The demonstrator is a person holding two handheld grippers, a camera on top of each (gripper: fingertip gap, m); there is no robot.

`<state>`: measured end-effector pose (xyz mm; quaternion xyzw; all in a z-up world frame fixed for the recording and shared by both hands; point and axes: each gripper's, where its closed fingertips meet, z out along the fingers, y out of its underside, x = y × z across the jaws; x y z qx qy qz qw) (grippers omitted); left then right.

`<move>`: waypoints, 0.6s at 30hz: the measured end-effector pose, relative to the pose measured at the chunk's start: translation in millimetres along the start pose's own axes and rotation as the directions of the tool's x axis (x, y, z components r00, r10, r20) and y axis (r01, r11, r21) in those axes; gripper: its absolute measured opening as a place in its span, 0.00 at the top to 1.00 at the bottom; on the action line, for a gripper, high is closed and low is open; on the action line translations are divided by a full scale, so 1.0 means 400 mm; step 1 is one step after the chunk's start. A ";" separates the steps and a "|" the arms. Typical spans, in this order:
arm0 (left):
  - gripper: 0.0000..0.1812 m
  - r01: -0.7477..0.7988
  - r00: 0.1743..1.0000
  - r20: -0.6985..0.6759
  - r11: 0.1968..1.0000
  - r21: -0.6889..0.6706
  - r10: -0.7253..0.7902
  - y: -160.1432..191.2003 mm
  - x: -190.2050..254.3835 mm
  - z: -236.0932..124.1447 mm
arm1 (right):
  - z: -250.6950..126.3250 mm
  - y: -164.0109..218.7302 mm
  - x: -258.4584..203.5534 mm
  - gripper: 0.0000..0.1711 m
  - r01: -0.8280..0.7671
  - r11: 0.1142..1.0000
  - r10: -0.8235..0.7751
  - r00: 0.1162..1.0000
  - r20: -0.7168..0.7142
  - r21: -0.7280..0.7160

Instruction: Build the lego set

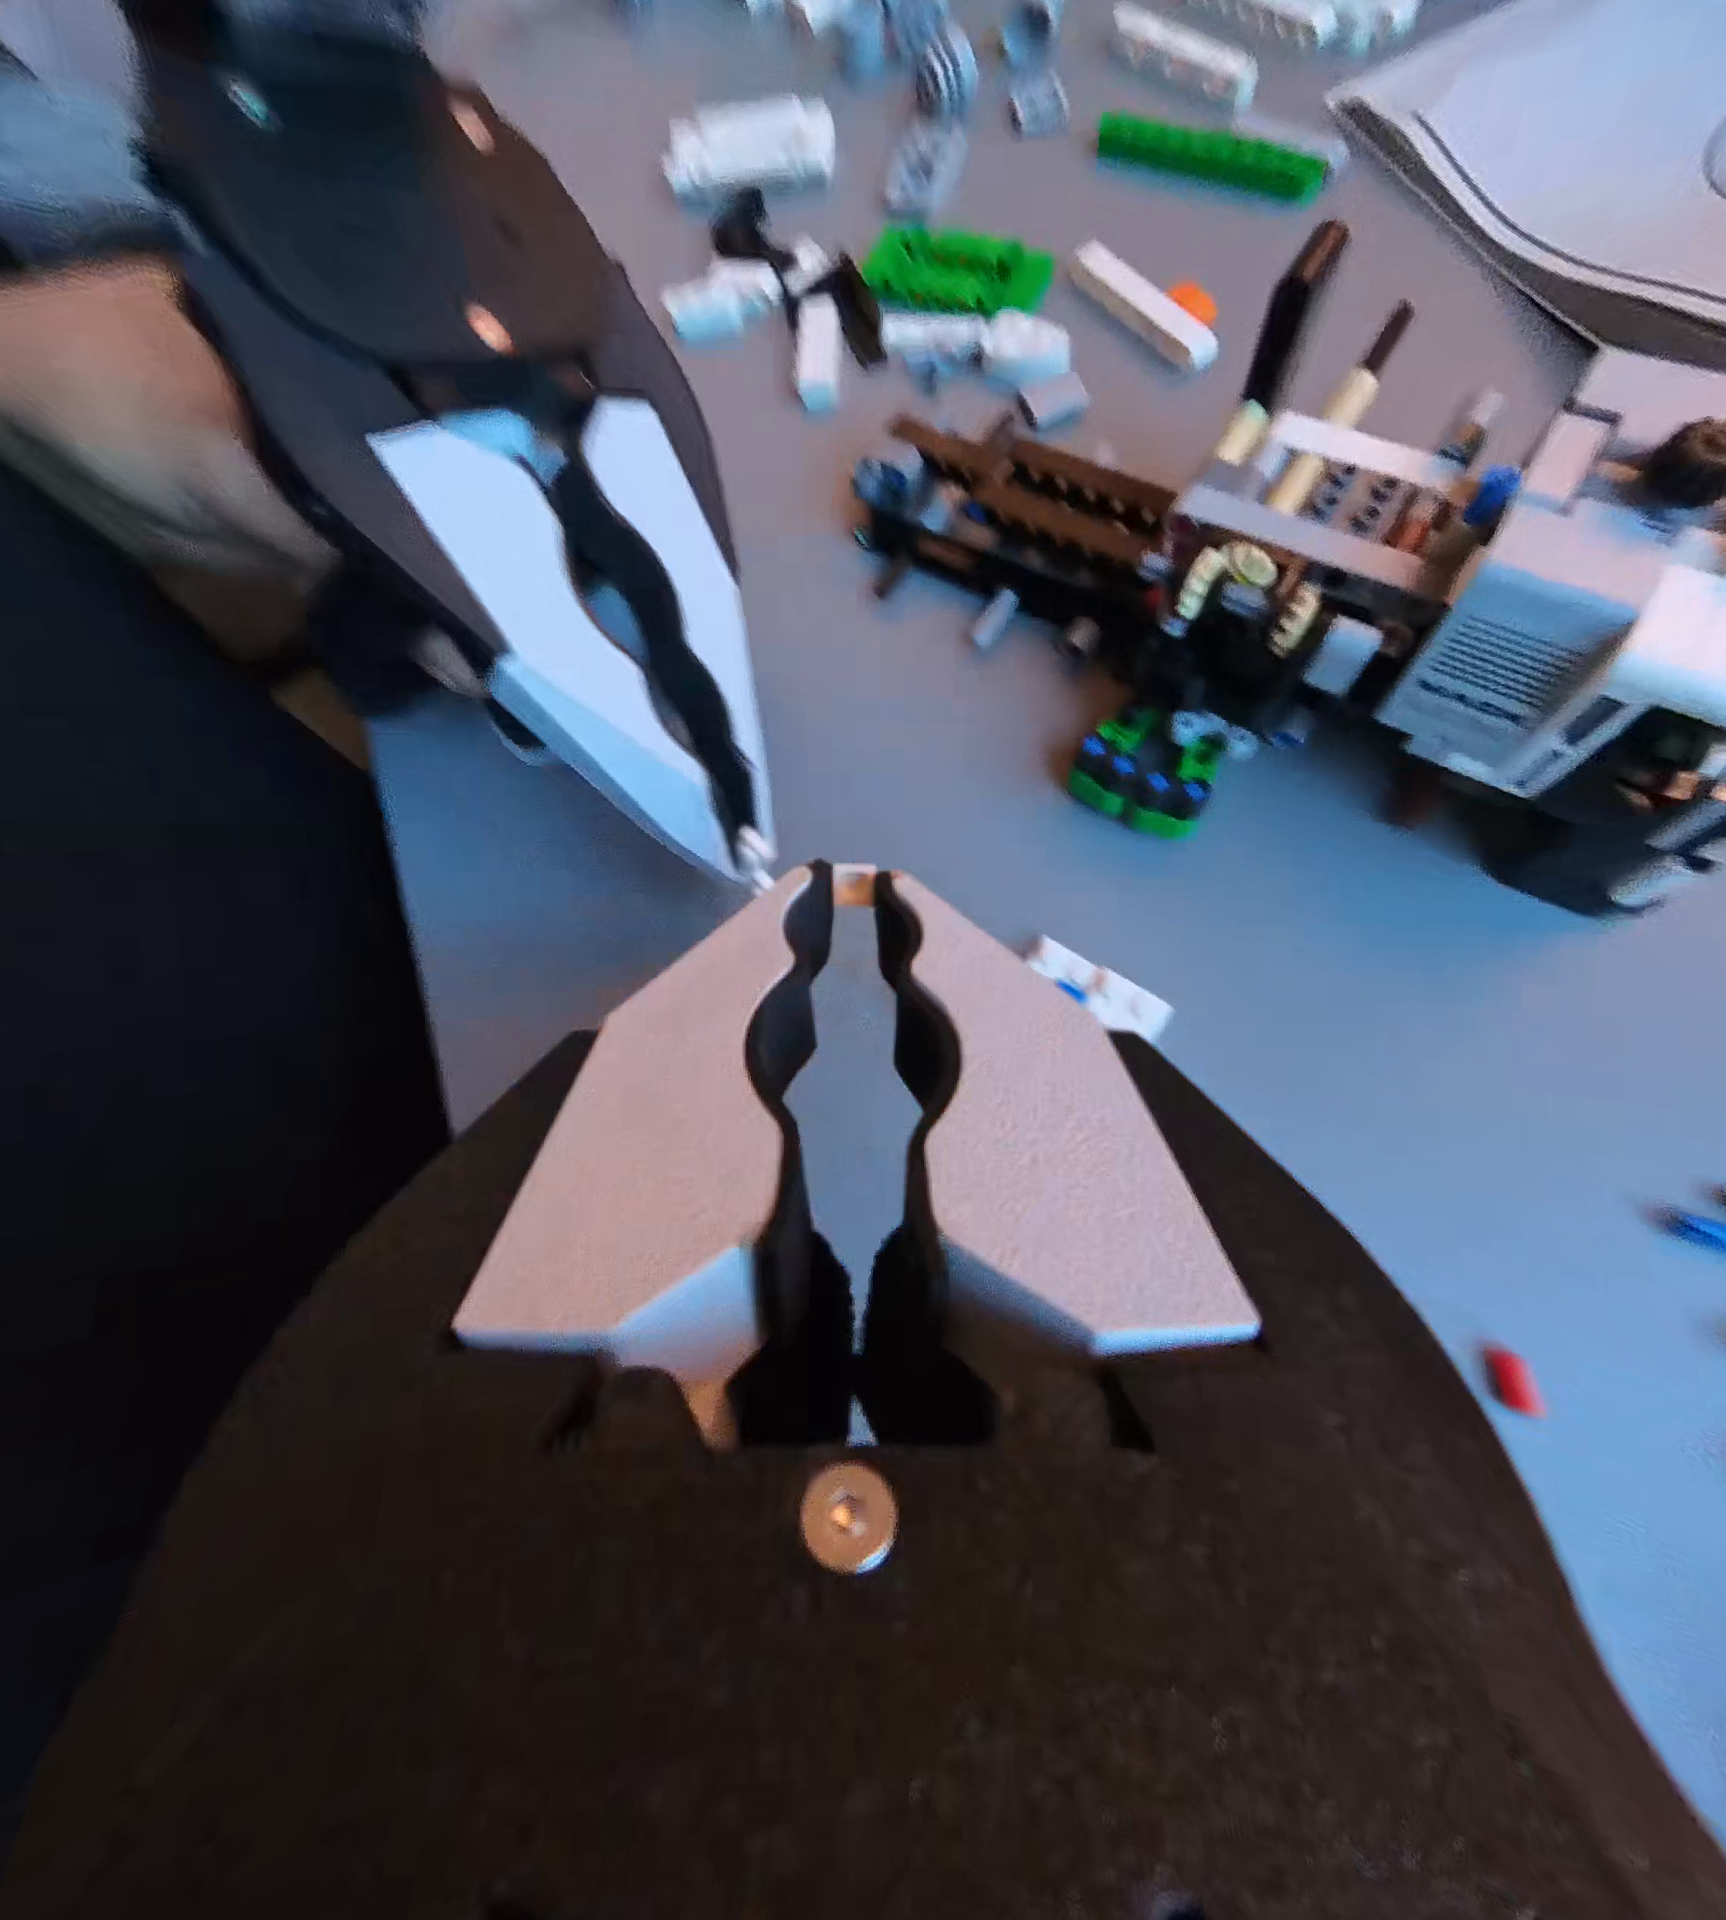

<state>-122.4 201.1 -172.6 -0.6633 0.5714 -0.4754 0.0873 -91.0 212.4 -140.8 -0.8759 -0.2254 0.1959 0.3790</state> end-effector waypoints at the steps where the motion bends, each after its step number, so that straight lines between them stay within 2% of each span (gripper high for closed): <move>1: 0.99 0.032 0.999 -0.021 0.999 0.006 -0.031 -0.002 0.001 0.002 | 0.005 -0.006 -0.009 0.96 -0.026 0.999 0.025 0.999 0.028 0.038; 4: 0.98 0.110 0.989 -0.102 0.994 -0.015 -0.111 0.002 0.014 0.009 | 0.017 0.002 -0.019 0.96 -0.099 0.992 0.092 0.992 0.081 0.080; 8: 0.98 0.139 0.987 -0.080 0.989 -0.043 -0.142 0.011 0.001 0.019 | 0.025 0.035 -0.017 0.96 -0.111 0.991 0.106 0.992 0.064 0.080; 13: 0.93 0.139 0.987 -0.068 0.989 -0.058 -0.143 0.020 0.002 0.024 | 0.019 0.041 -0.017 0.96 -0.166 0.977 0.155 0.984 0.089 0.132; 16: 0.84 0.056 0.997 -0.053 0.997 -0.051 -0.058 0.016 0.007 0.016 | 0.014 0.027 -0.023 0.96 -0.270 0.948 0.242 0.956 0.168 0.171; 18: 0.83 -0.105 0.994 -0.009 0.994 0.003 0.105 -0.008 0.018 -0.001 | 0.009 0.011 -0.050 0.96 -0.409 0.900 0.345 0.879 0.329 0.151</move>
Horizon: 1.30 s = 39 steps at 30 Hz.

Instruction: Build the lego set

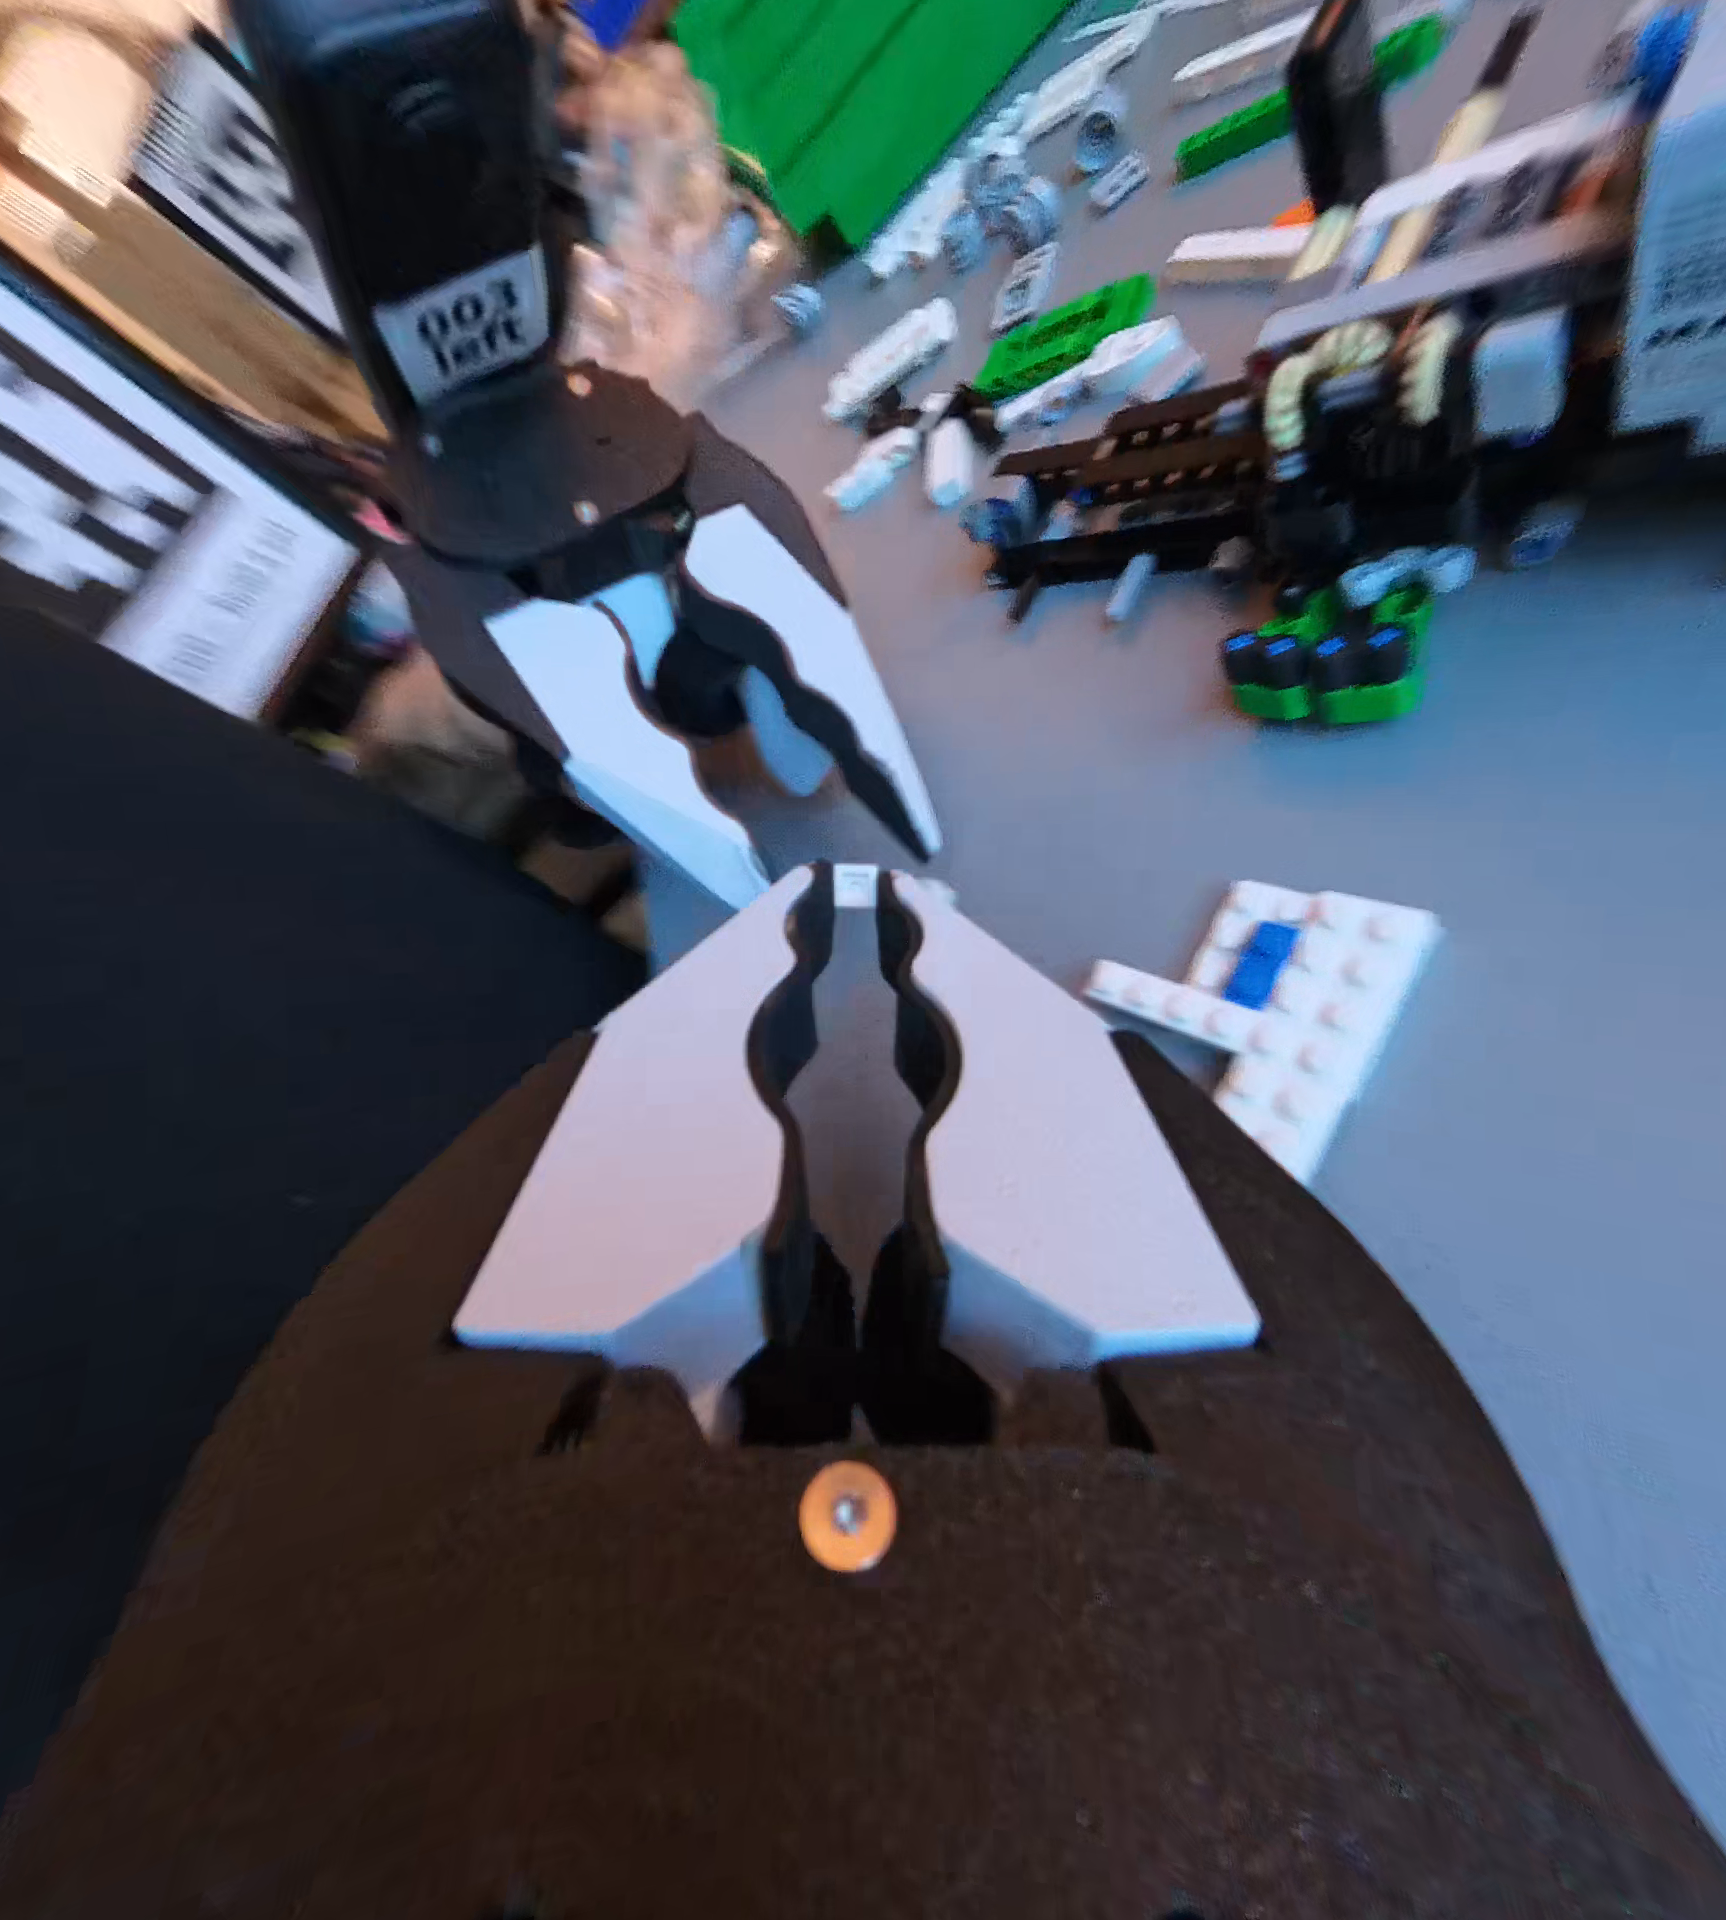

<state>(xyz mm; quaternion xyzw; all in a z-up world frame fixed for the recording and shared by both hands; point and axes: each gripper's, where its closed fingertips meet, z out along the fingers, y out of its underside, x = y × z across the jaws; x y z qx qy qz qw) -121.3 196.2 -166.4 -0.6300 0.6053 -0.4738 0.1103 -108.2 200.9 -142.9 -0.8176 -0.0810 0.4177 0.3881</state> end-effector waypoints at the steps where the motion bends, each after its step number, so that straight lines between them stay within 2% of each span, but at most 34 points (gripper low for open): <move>1: 0.83 -0.095 0.995 0.032 0.995 0.030 0.094 -0.019 0.007 -0.011 | 0.001 -0.008 -0.016 0.96 -0.078 0.997 0.076 0.994 0.077 0.015; 3: 0.86 -0.307 0.950 0.087 0.949 0.066 0.301 -0.052 0.030 -0.030 | -0.005 -0.030 -0.040 0.96 -0.205 0.978 0.192 0.958 0.212 0.043; 5: 0.90 -0.508 0.857 0.137 0.859 0.066 0.497 -0.073 0.054 -0.043 | -0.010 -0.036 -0.065 0.96 -0.279 0.960 0.259 0.908 0.329 0.013; 7: 0.91 -0.650 0.750 0.209 0.758 0.055 0.628 -0.097 0.061 -0.055 | -0.013 -0.036 -0.087 0.96 -0.308 0.951 0.292 0.865 0.407 -0.027; 9: 0.91 -0.716 0.689 0.202 0.697 0.039 0.696 -0.102 0.076 -0.058 | -0.013 -0.033 -0.097 0.96 -0.318 0.946 0.312 0.842 0.440 -0.061; 14: 0.97 -0.746 0.665 0.094 0.664 0.041 0.741 -0.082 0.101 -0.046 | -0.014 -0.018 -0.112 0.96 -0.301 0.946 0.323 0.829 0.458 -0.122; 18: 0.97 -0.712 0.702 0.125 0.697 0.085 0.701 -0.099 0.095 -0.048 | -0.020 -0.036 -0.105 0.96 -0.312 0.947 0.309 0.829 0.466 -0.073; 21: 0.97 -0.636 0.769 0.190 0.760 0.135 0.610 -0.117 0.079 -0.041 | -0.024 -0.050 -0.086 0.95 -0.254 0.967 0.227 0.883 0.410 0.014; 27: 0.97 -0.494 0.858 0.304 0.828 0.265 0.414 -0.141 0.056 -0.036 | -0.029 -0.077 -0.046 0.90 -0.062 0.984 0.030 0.982 0.186 0.168; 31: 0.97 -0.405 0.902 0.295 0.857 0.319 0.317 -0.142 0.057 -0.029 | -0.037 -0.080 -0.040 0.89 0.130 0.974 -0.141 0.989 0.045 0.187; 33: 0.97 -0.314 0.944 0.209 0.883 0.348 0.254 -0.137 0.067 -0.025 | -0.045 -0.069 -0.046 0.89 0.269 0.951 -0.271 0.963 -0.010 0.152; 35: 0.97 -0.198 0.980 0.084 0.918 0.343 0.180 -0.123 0.075 -0.023 | -0.055 -0.052 -0.055 0.88 0.436 0.897 -0.433 0.900 -0.053 0.077; 37: 0.98 -0.098 0.993 -0.033 0.943 0.318 0.115 -0.113 0.080 -0.029 | -0.059 -0.039 -0.060 0.87 0.577 0.817 -0.574 0.813 -0.096 0.000; 39: 0.98 0.000 0.991 -0.127 0.971 0.239 0.031 -0.097 0.079 -0.032 | -0.056 -0.037 -0.065 0.87 0.707 0.704 -0.709 0.690 -0.145 -0.076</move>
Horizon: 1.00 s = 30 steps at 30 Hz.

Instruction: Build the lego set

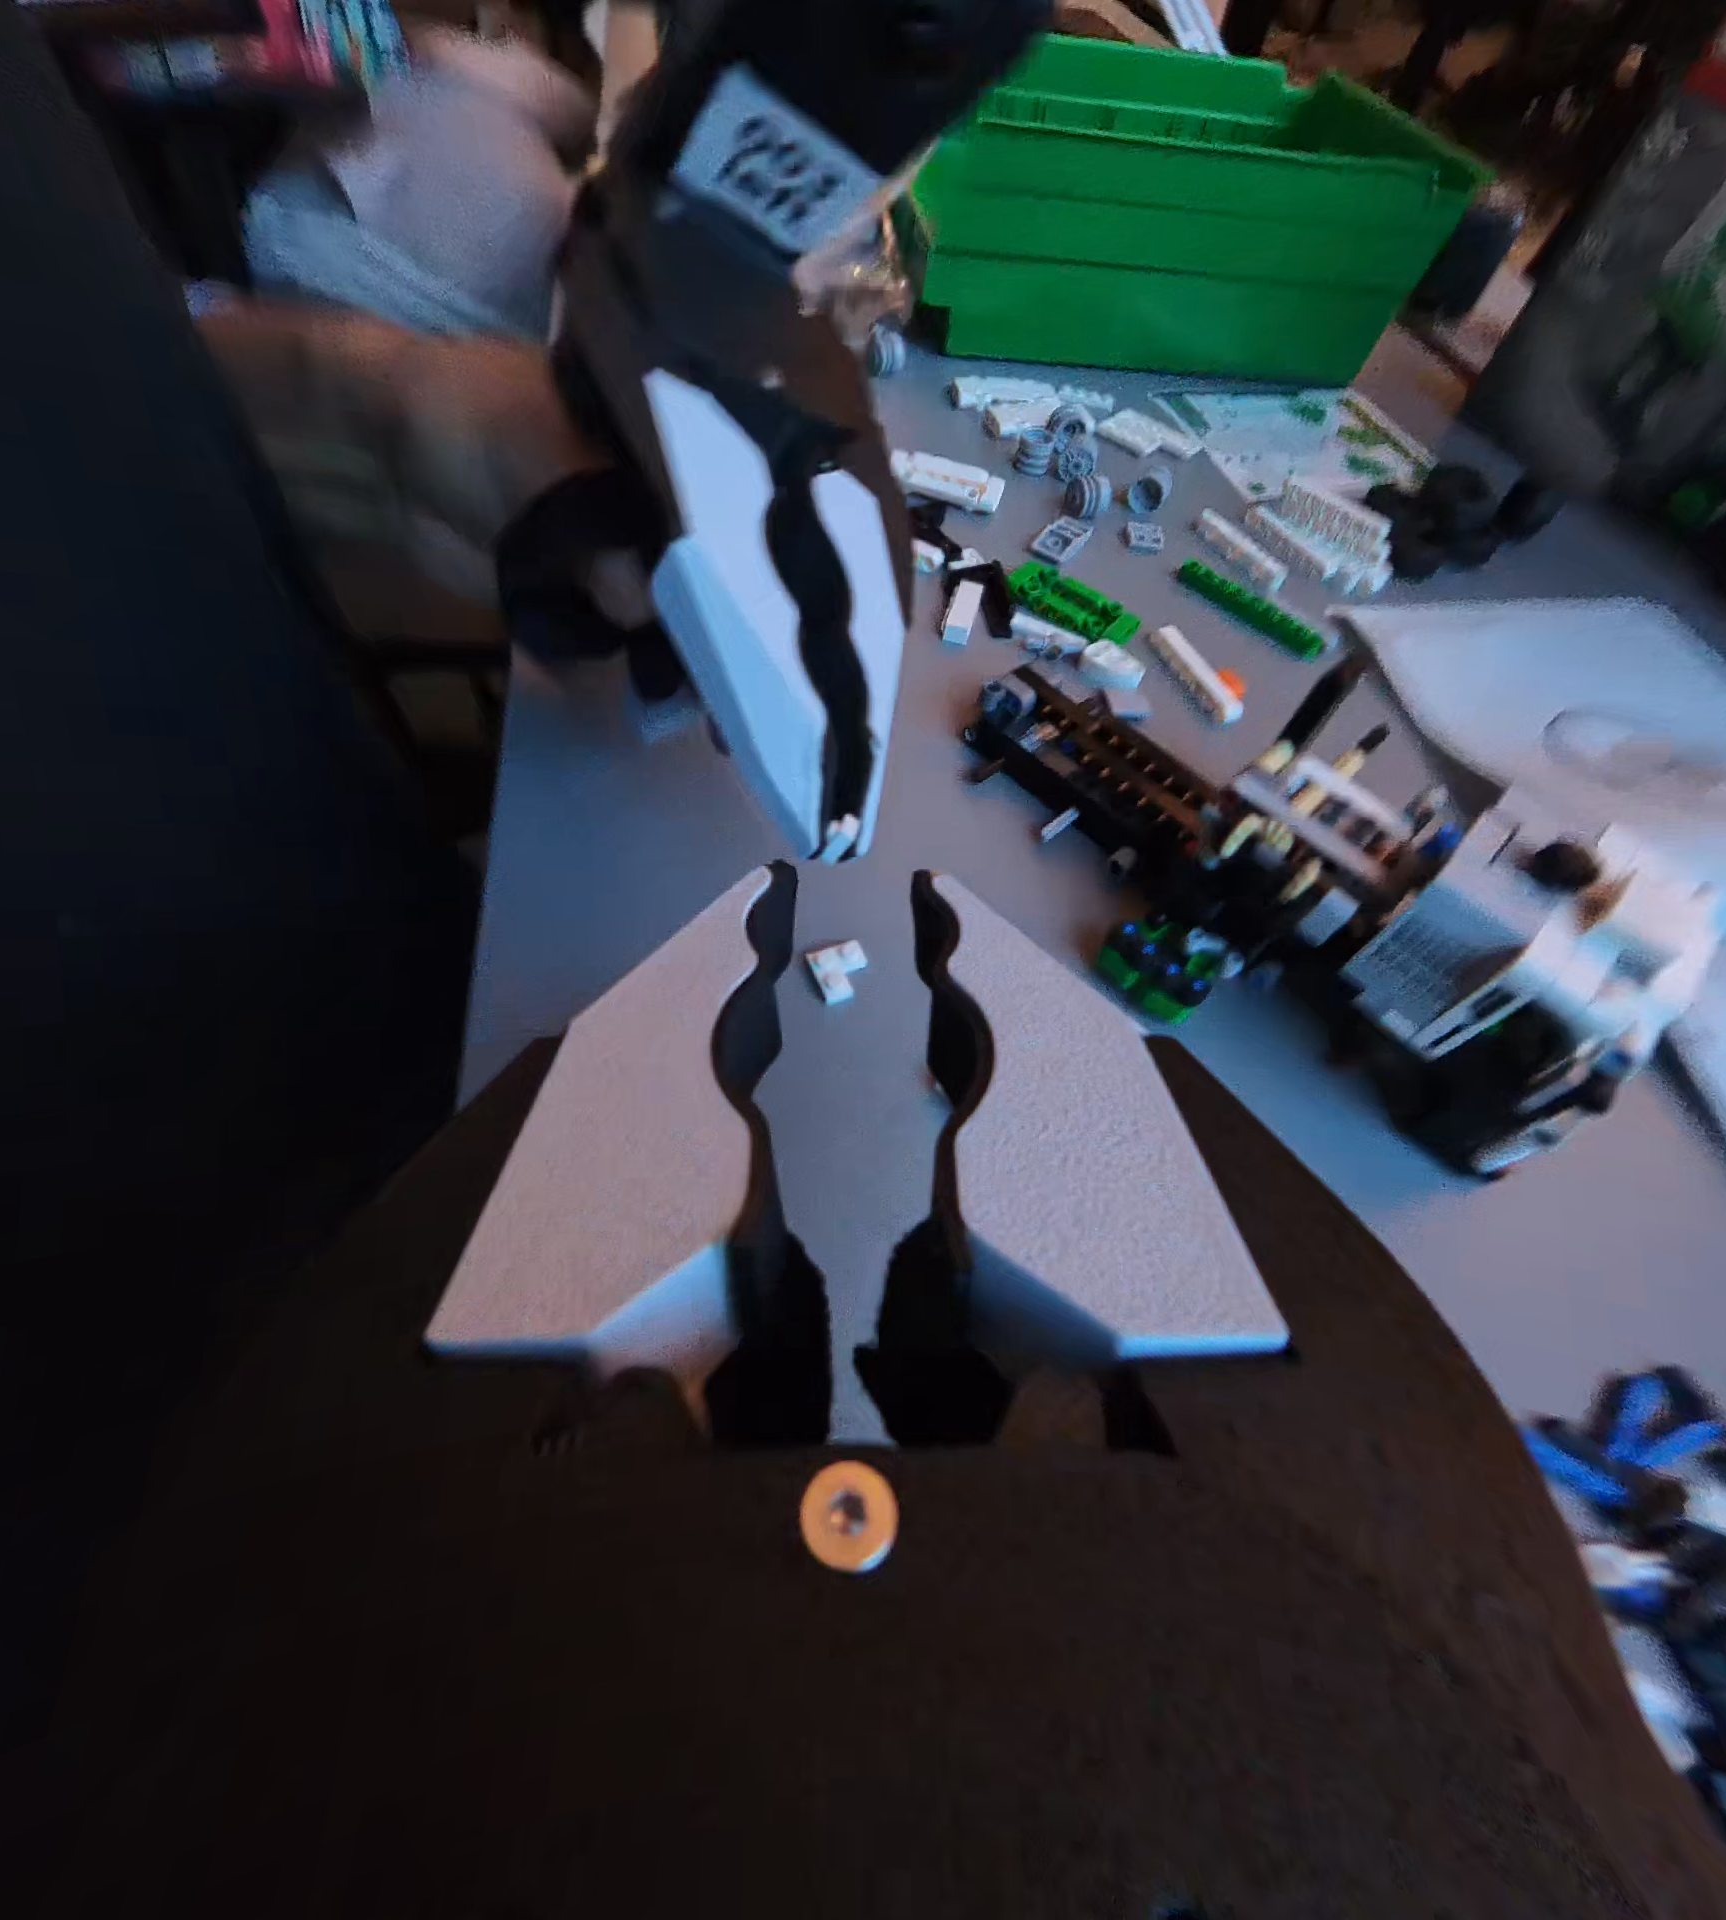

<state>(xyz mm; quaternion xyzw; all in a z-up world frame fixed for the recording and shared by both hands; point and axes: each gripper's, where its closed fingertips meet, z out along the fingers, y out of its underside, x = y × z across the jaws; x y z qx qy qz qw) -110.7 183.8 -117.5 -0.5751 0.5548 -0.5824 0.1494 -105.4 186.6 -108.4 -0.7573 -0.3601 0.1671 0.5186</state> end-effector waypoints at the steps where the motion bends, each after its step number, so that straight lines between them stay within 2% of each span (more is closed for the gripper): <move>1: 0.98 0.034 0.999 -0.032 0.999 -0.016 -0.035 0.000 0.002 -0.004 | 0.004 -0.005 -0.004 0.88 0.090 0.996 -0.091 0.995 -0.029 -0.017; 4: 0.97 0.133 0.983 -0.117 0.988 -0.081 -0.142 0.006 0.011 -0.012 | 0.013 -0.030 -0.017 0.89 0.303 0.953 -0.304 0.948 -0.089 -0.031; 5: 0.98 0.148 0.977 -0.137 0.984 -0.098 -0.161 0.007 0.015 -0.013 | 0.020 -0.023 -0.025 0.89 0.334 0.941 -0.337 0.939 -0.066 -0.058; 8: 0.97 0.146 0.980 -0.116 0.978 -0.150 -0.164 0.021 0.011 -0.010 | 0.037 0.006 -0.032 0.88 0.337 0.932 -0.340 0.941 0.004 -0.137; 16: 0.97 0.190 0.968 -0.128 0.965 -0.183 -0.215 0.037 0.024 0.004 | 0.050 0.021 -0.048 0.93 0.408 0.895 -0.409 0.912 0.031 -0.179; 22: 0.97 0.206 0.960 -0.152 0.961 -0.185 -0.235 0.040 0.026 -0.001 | 0.053 0.020 -0.052 0.94 0.394 0.905 -0.399 0.917 0.002 -0.158; 30: 0.95 0.159 0.975 -0.136 0.981 -0.107 -0.173 0.024 -0.004 -0.027 | 0.040 0.035 -0.016 0.96 0.176 0.981 -0.183 0.979 -0.091 -0.082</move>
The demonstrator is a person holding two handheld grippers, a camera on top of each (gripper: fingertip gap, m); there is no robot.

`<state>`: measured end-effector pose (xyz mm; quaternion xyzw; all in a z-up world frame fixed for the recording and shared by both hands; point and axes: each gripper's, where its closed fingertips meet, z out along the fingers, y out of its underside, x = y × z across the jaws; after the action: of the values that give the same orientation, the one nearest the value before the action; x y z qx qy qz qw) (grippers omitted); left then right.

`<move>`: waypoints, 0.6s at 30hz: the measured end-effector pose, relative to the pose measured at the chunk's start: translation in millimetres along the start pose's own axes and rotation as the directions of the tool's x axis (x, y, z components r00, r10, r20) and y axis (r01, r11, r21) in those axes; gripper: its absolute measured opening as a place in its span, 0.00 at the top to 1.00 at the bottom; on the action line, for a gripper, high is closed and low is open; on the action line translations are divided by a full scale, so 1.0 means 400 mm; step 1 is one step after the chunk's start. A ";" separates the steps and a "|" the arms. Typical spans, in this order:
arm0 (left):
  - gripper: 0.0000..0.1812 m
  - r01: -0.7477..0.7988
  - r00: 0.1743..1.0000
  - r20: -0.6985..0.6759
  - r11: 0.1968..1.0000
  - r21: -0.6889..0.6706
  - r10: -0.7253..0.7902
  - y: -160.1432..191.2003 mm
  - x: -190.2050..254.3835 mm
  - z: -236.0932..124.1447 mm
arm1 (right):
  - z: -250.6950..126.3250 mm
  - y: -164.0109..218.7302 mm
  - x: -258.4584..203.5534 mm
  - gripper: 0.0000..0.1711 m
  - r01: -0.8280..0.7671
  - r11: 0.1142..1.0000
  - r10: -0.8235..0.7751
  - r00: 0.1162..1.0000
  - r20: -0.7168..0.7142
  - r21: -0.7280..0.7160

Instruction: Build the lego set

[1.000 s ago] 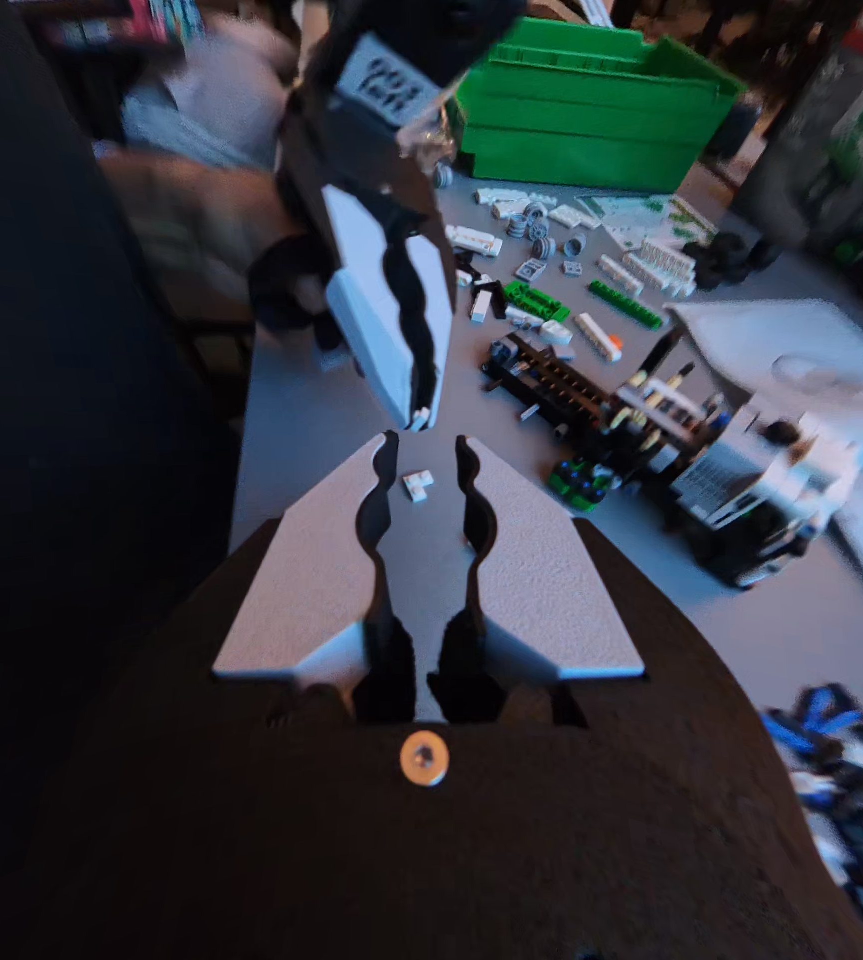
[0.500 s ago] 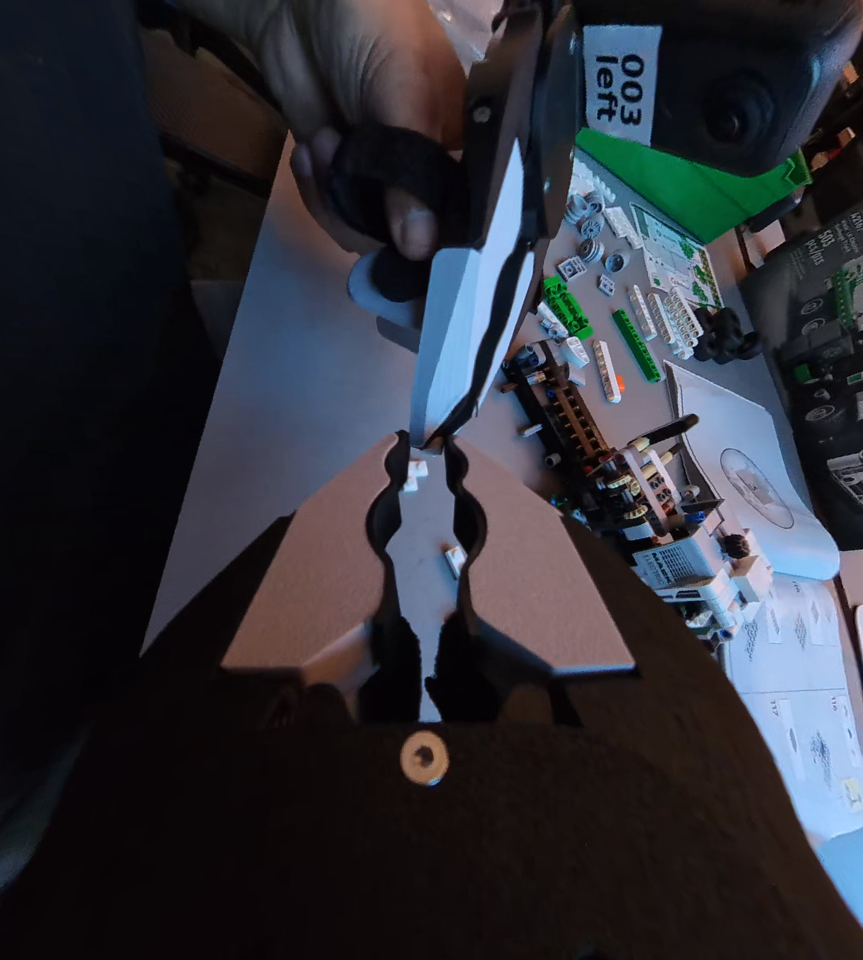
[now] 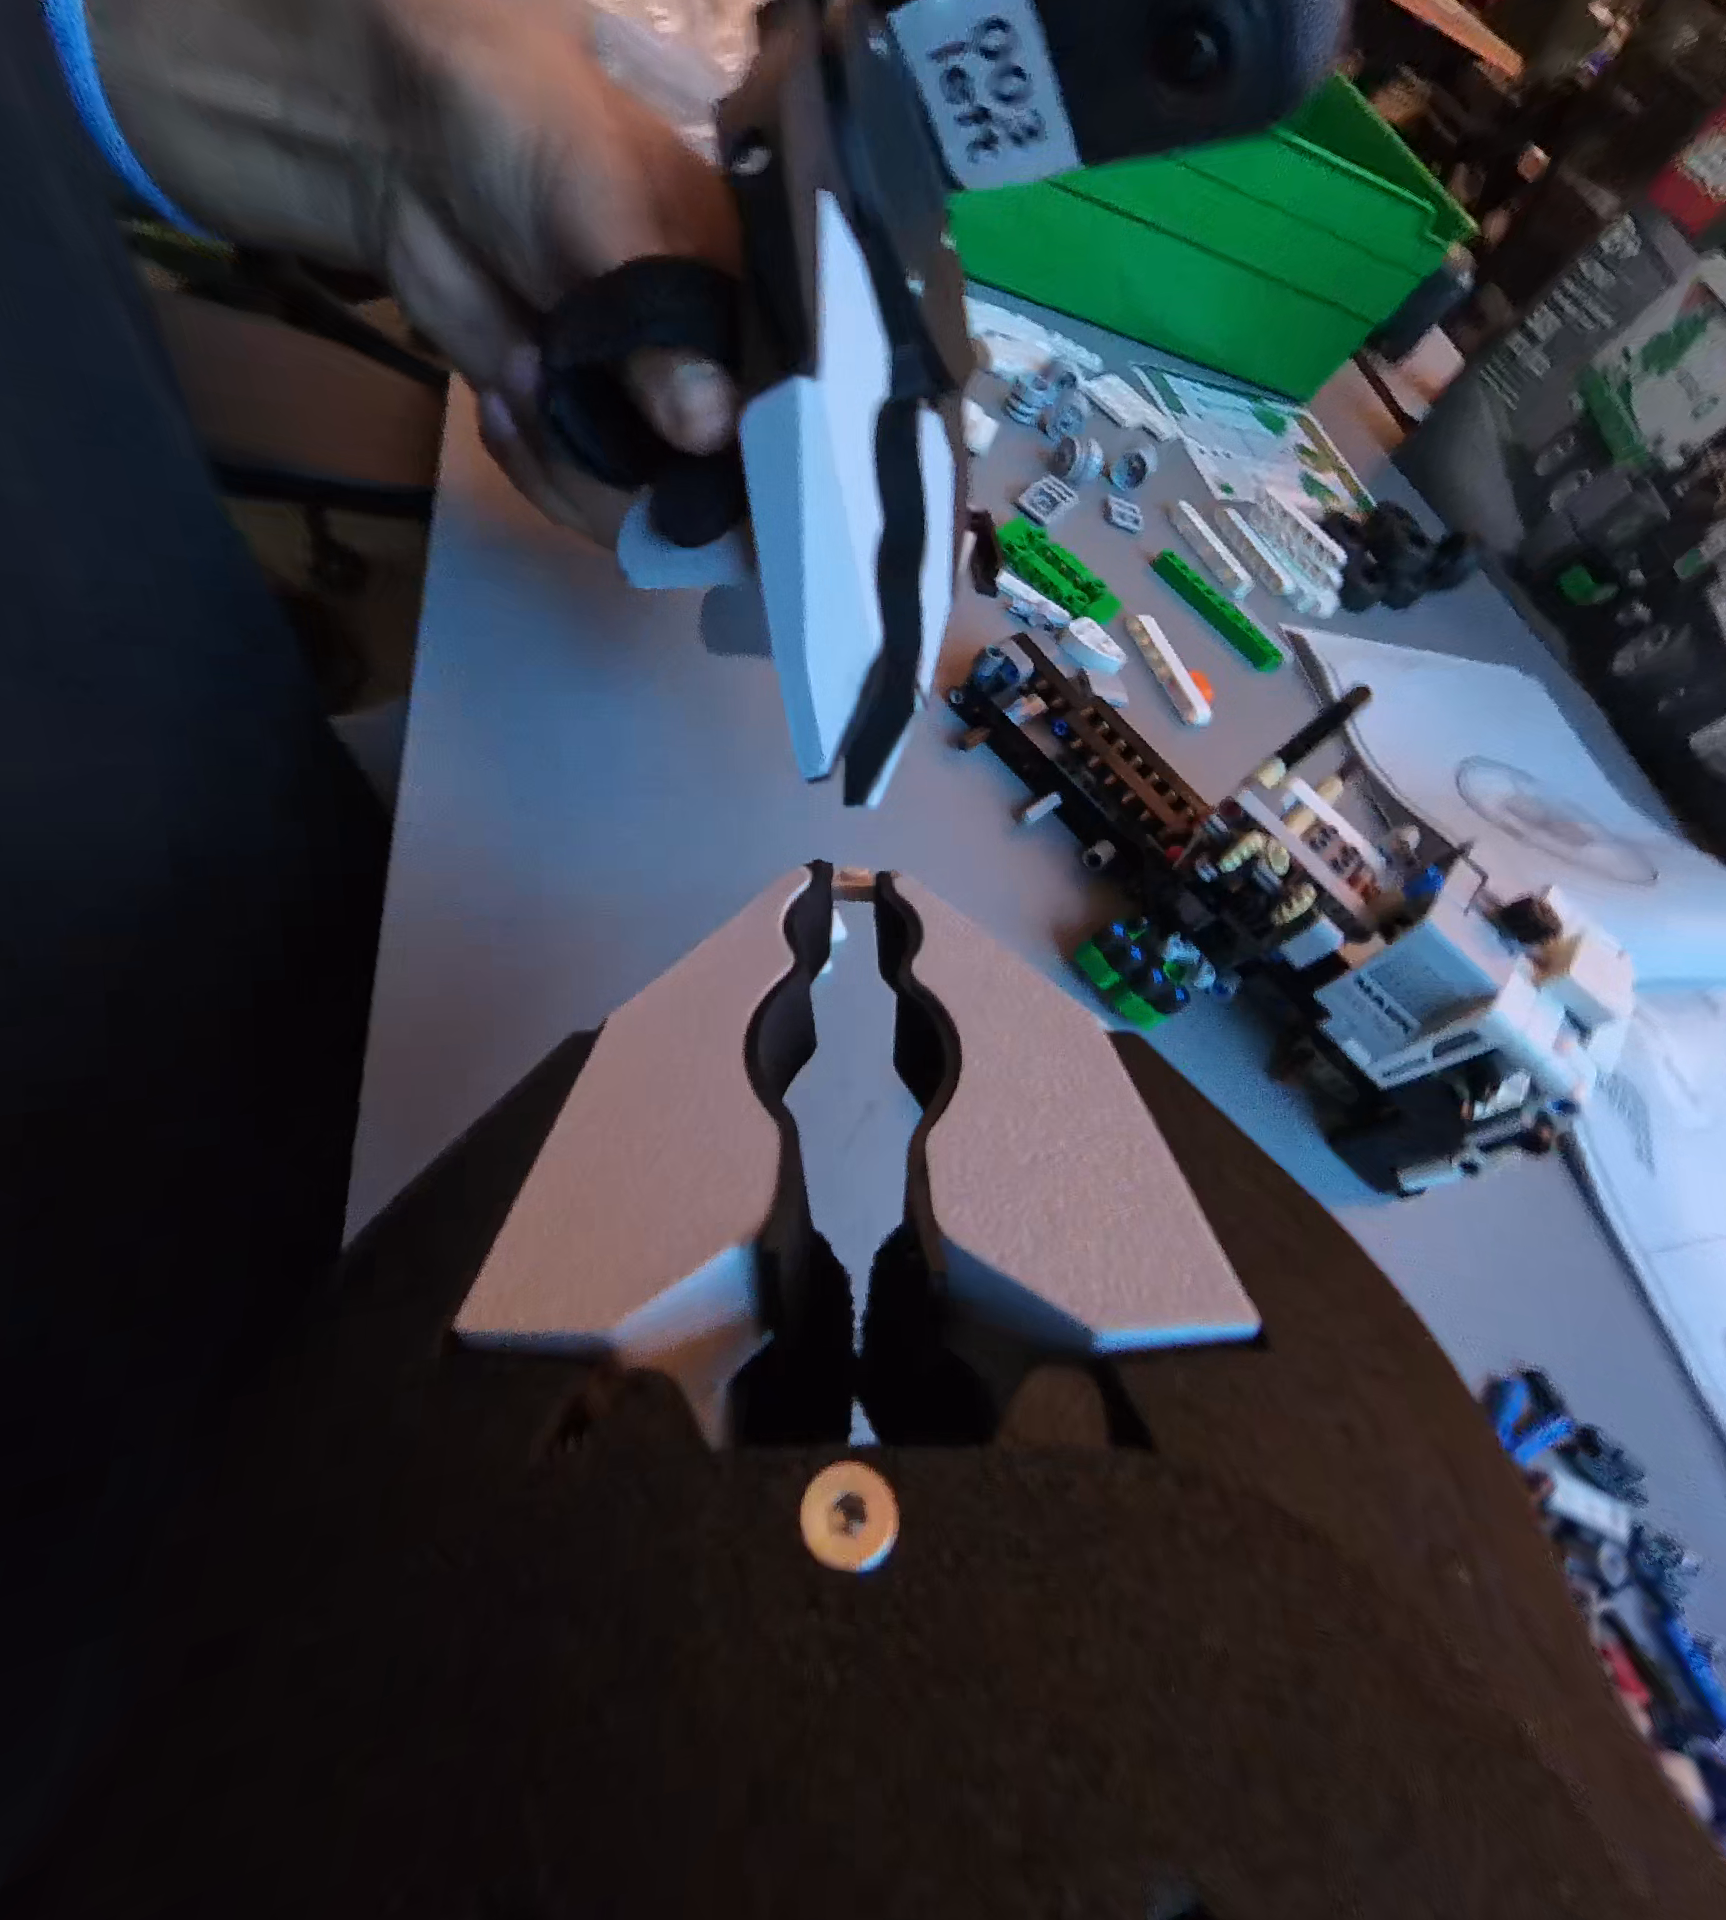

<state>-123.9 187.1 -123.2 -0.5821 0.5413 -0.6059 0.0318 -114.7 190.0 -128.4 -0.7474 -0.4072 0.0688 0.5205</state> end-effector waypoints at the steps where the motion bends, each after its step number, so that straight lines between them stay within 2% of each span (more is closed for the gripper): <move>1: 0.94 -0.024 0.999 0.034 1.000 -0.002 0.024 0.002 -0.012 -0.005 | -0.003 0.006 0.010 0.96 -0.036 0.999 0.036 0.999 -0.020 -0.001; 5: 0.91 -0.241 0.942 0.214 0.965 -0.101 0.258 0.021 -0.063 -0.011 | -0.019 -0.006 0.021 0.96 -0.146 0.988 0.148 0.988 -0.044 0.055; 7: 0.91 -0.279 0.941 0.179 0.958 -0.065 0.286 0.005 -0.034 0.007 | -0.025 -0.027 0.018 0.96 -0.173 0.979 0.178 0.983 -0.035 0.112; 10: 0.91 -0.121 0.993 0.008 0.992 0.027 0.121 -0.028 0.017 0.031 | -0.028 -0.037 0.022 0.96 -0.127 0.982 0.139 0.988 -0.075 0.142; 14: 0.90 0.094 0.978 -0.193 0.993 0.068 -0.080 -0.046 0.047 0.031 | -0.030 -0.030 0.025 0.96 -0.079 0.986 0.095 0.990 -0.107 0.144; 18: 0.92 0.212 0.956 -0.225 0.974 0.086 -0.188 -0.053 0.021 0.024 | -0.020 -0.026 0.017 0.96 -0.020 0.993 0.036 0.991 -0.128 0.119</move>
<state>-107.0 184.2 -105.5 -0.5620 0.4460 -0.6942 -0.0568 -111.6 190.1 -113.8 -0.7240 -0.3569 0.0511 0.5881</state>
